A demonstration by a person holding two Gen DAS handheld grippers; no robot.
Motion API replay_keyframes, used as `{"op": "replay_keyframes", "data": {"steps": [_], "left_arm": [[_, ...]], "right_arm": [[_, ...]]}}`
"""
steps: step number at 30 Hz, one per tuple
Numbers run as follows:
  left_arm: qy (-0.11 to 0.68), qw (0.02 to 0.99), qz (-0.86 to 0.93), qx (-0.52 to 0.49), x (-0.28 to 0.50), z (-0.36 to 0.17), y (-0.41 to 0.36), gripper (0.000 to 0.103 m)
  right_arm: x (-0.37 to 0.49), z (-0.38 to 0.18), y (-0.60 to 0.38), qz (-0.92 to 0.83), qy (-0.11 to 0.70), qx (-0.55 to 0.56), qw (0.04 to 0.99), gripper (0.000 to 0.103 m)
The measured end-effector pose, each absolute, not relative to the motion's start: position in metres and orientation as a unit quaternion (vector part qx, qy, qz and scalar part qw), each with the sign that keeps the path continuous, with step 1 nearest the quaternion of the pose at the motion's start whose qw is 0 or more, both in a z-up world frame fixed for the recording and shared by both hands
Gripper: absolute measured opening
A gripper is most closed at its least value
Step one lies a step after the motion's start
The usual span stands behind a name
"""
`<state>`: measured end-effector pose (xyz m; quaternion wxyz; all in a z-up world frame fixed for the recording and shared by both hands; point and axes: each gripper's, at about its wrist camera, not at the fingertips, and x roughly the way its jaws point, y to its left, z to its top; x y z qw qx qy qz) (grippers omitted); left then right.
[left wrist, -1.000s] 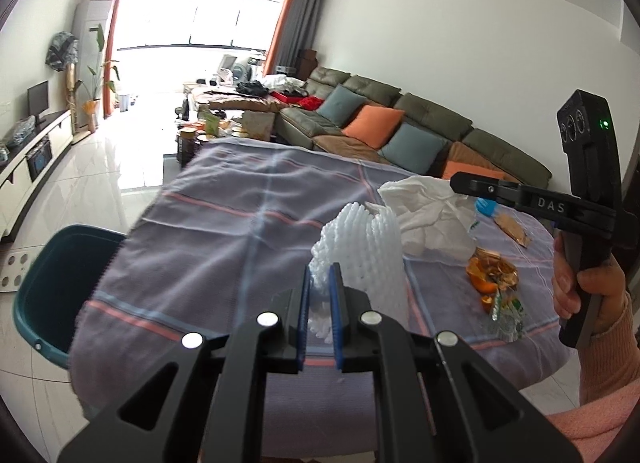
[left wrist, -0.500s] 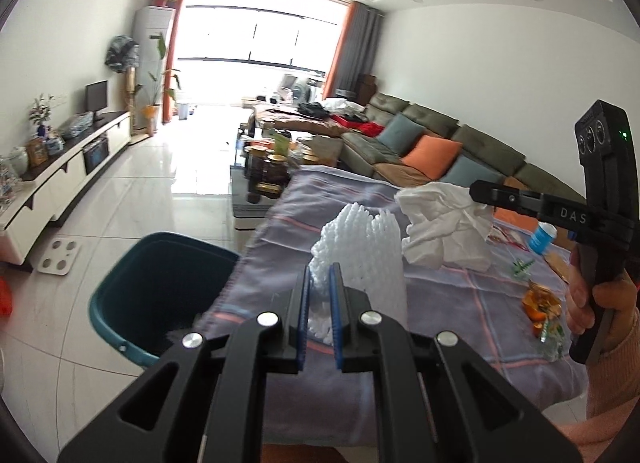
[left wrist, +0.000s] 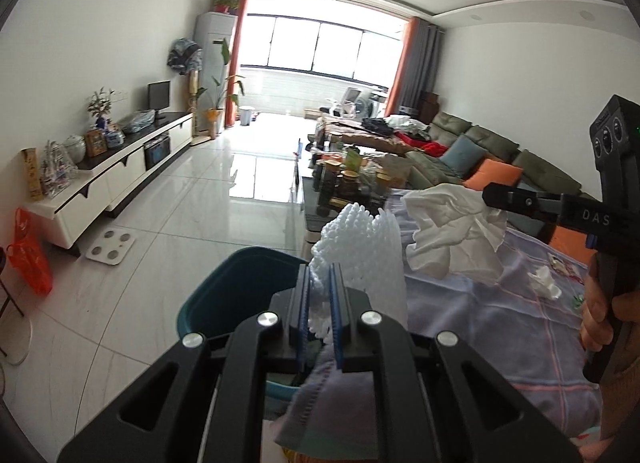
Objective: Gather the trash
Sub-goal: 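Carry the foam net and tissue to the teal bin and release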
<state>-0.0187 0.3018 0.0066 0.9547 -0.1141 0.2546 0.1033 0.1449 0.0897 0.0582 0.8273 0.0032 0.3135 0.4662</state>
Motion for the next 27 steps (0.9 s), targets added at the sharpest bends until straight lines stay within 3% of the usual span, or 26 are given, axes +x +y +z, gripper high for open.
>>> {"op": "replay_keyframes", "data": {"steps": [27], "left_arm": [[0.328, 0.912, 0.2, -0.145, 0.029, -0.061, 0.368, 0.011]], "right_arm": [[0.194, -0.026, 0.221, 0.489, 0.443, 0.006, 0.751, 0.006]]}}
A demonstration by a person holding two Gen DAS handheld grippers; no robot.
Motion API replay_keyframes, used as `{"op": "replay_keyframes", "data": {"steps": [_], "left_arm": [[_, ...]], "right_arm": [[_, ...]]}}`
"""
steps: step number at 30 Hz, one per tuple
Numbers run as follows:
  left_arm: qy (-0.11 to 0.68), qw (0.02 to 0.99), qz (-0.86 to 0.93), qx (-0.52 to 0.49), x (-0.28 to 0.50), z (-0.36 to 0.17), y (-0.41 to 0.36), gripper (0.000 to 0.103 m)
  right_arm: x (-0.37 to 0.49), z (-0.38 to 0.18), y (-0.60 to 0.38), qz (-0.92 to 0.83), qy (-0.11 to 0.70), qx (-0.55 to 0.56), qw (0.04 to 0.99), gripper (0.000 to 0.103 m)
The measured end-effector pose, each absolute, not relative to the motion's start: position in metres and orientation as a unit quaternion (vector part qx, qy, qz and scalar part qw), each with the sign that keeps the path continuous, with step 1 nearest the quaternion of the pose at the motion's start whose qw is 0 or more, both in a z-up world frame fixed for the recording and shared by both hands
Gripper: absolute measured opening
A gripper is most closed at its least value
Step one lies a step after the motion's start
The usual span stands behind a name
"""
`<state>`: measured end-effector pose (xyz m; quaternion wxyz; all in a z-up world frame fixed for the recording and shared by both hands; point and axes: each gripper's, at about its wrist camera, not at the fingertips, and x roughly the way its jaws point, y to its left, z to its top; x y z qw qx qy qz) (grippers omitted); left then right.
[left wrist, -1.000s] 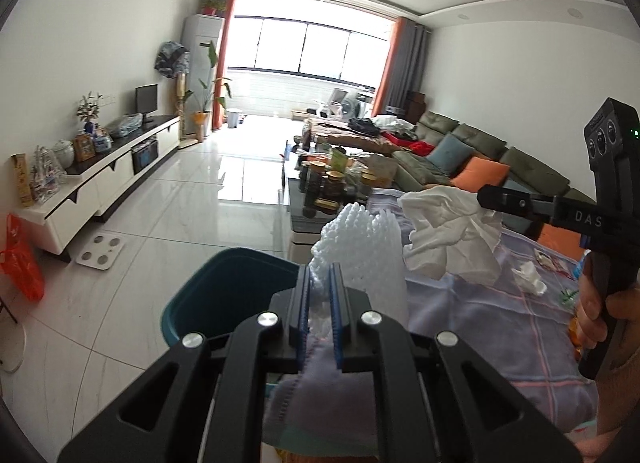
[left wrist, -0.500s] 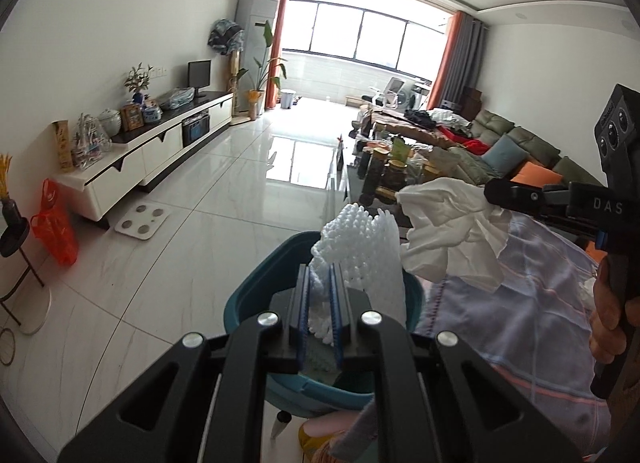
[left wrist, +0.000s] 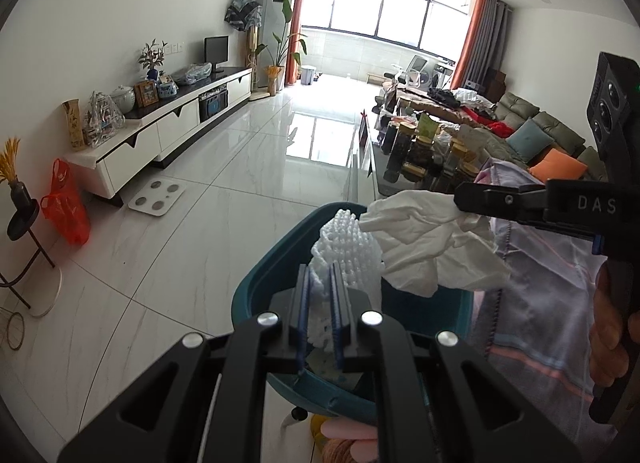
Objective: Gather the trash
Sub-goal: 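Carry the foam net and tissue to the teal bin and release, then move both tools back over the trash on the bed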
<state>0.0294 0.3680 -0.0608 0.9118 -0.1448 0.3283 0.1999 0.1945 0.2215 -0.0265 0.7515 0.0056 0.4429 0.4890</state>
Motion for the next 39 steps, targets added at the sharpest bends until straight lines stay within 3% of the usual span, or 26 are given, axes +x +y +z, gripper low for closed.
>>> {"op": "replay_keyframes", "data": {"steps": [8, 13, 19, 23, 27, 29, 32, 39], "left_arm": [[0.346, 0.901, 0.2, -0.17, 0.042, -0.087, 0.383, 0.015], [0.348, 0.894, 0.201, -0.2, 0.045, -0.103, 0.395, 0.031], [0.341, 0.896, 0.194, -0.206, 0.043, -0.105, 0.394, 0.039], [0.307, 0.911, 0.178, -0.209, 0.029, -0.086, 0.38, 0.056], [0.268, 0.931, 0.148, -0.199, 0.014, -0.06, 0.352, 0.07], [0.255, 0.941, 0.12, -0.188, 0.009, -0.048, 0.333, 0.079], [0.241, 0.953, 0.072, -0.17, 0.005, -0.035, 0.296, 0.09], [0.241, 0.961, -0.064, -0.118, 0.008, -0.021, 0.198, 0.095]], "right_arm": [[0.196, -0.044, 0.234, 0.465, 0.467, -0.022, 0.751, 0.015], [0.2, -0.048, 0.227, 0.449, 0.475, -0.016, 0.757, 0.027], [0.197, -0.034, 0.212, 0.44, 0.461, -0.013, 0.77, 0.027], [0.189, -0.018, 0.189, 0.436, 0.44, -0.002, 0.785, 0.039], [0.176, 0.0, 0.158, 0.43, 0.418, 0.001, 0.801, 0.046], [0.167, 0.009, 0.142, 0.427, 0.404, 0.0, 0.809, 0.055], [0.155, 0.025, 0.114, 0.421, 0.384, -0.002, 0.822, 0.058], [0.129, 0.062, 0.03, 0.385, 0.326, -0.001, 0.863, 0.069]]}}
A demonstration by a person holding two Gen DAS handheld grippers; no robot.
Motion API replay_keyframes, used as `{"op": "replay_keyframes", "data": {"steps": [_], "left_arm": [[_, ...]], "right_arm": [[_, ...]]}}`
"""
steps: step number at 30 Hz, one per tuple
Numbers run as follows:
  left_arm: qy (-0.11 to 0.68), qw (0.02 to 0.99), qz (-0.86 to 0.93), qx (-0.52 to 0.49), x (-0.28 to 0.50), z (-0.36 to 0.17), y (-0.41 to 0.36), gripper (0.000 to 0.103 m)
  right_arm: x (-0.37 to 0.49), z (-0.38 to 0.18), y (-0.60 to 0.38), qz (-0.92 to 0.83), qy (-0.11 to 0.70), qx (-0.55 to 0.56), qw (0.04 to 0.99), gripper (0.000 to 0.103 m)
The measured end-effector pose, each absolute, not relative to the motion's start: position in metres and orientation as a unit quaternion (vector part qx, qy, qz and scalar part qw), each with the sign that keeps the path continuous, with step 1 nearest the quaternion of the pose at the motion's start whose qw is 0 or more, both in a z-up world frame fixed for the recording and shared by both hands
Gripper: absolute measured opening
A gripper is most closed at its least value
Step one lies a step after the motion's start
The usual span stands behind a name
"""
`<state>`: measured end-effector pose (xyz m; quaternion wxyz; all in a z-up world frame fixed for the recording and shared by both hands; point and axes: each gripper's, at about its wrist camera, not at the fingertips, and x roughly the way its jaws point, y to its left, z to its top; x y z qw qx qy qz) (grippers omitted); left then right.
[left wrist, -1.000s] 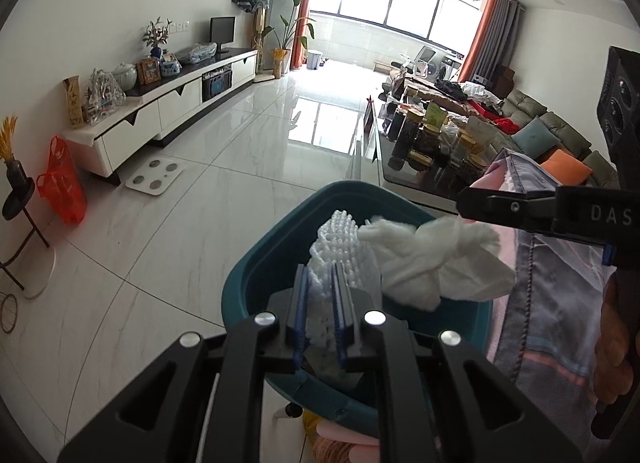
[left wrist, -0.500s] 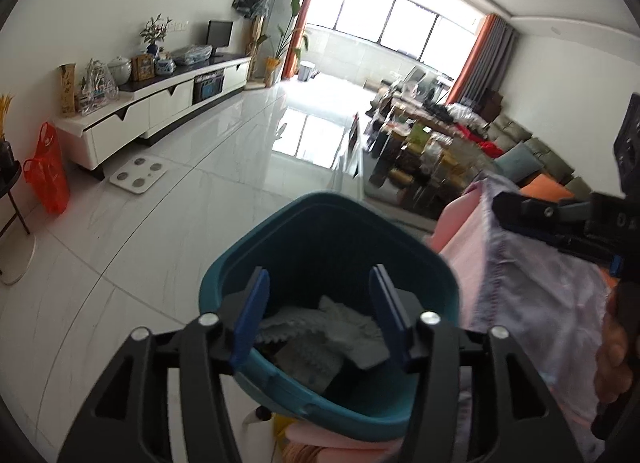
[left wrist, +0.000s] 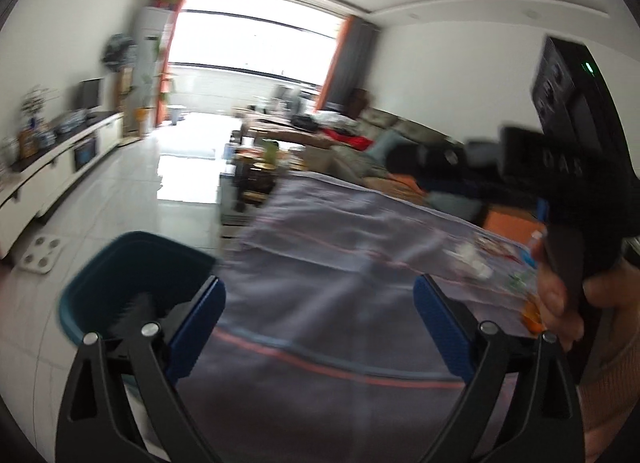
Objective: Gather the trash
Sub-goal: 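Move both tools back over the trash on the bed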
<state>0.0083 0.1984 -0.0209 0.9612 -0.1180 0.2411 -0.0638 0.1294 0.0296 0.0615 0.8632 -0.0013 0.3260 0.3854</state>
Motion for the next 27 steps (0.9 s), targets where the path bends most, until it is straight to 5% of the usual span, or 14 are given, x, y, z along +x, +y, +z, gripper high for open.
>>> {"op": "replay_keyframes", "data": {"steps": [19, 27], "left_arm": [[0.325, 0.878, -0.351, -0.033, 0.024, -0.055, -0.008, 0.093], [0.372, 0.84, -0.394, -0.037, 0.035, -0.071, -0.043, 0.077]], "right_arm": [[0.103, 0.028, -0.21, 0.128, 0.337, 0.018, 0.933, 0.074], [0.094, 0.003, -0.262, 0.081, 0.362, 0.044, 0.928, 0.074]]}}
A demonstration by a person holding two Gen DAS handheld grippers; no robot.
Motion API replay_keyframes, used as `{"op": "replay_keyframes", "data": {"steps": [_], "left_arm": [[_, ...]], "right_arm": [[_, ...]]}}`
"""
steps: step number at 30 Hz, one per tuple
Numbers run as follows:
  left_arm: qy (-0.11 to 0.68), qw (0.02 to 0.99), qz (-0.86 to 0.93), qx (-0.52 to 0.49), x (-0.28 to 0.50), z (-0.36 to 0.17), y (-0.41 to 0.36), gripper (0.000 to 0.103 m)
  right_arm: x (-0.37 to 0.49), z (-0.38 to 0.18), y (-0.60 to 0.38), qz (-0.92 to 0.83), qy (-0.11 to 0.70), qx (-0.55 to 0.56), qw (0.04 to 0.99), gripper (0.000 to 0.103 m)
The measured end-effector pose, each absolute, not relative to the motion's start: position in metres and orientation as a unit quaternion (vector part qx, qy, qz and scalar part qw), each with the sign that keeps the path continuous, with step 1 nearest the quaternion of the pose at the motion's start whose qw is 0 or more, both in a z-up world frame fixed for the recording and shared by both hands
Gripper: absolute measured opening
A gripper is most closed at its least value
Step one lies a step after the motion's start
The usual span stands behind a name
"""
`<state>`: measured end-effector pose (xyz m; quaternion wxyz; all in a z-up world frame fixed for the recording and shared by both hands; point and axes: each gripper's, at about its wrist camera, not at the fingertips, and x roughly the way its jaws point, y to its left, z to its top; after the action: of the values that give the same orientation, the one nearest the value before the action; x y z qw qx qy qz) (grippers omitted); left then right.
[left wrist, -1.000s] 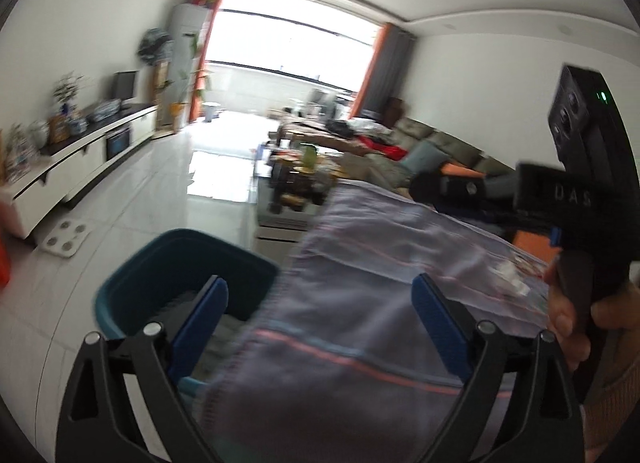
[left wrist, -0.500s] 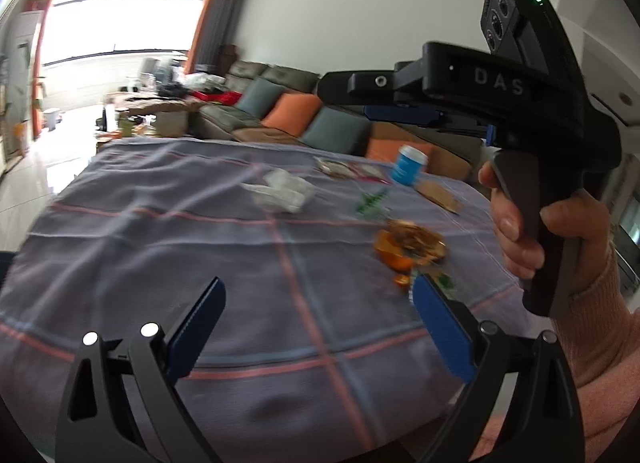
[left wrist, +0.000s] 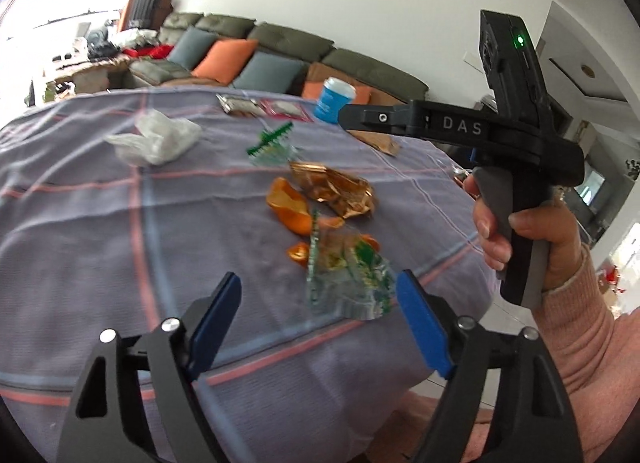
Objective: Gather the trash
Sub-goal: 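Grasp the clear green-printed bag with the left tool while the right tool grasps the gold wrapper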
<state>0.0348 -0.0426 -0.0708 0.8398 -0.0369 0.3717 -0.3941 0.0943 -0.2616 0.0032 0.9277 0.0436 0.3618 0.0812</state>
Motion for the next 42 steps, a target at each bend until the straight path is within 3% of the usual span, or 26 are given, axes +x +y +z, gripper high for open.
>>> {"op": "replay_keyframes", "data": {"steps": [17, 27, 30, 32, 42], "left_arm": [[0.415, 0.794, -0.433, -0.095, 0.05, -0.079, -0.042, 0.018], [0.388, 0.817, -0.417, -0.088, 0.042, -0.064, -0.024, 0.011], [0.382, 0.825, -0.407, -0.089, 0.04, -0.059, -0.013, 0.011], [0.38, 0.831, -0.396, -0.089, 0.04, -0.057, -0.006, 0.011], [0.375, 0.85, -0.354, -0.105, 0.044, -0.053, 0.03, 0.011]], "right_arm": [[0.085, -0.029, -0.278, 0.08, 0.397, 0.056, 0.912, 0.074], [0.087, -0.032, -0.26, 0.094, 0.401, 0.021, 0.911, 0.073], [0.089, -0.035, -0.254, 0.093, 0.405, 0.007, 0.909, 0.067], [0.091, -0.038, -0.253, 0.091, 0.413, 0.004, 0.906, 0.057], [0.091, -0.039, -0.254, 0.092, 0.417, 0.004, 0.904, 0.041]]}}
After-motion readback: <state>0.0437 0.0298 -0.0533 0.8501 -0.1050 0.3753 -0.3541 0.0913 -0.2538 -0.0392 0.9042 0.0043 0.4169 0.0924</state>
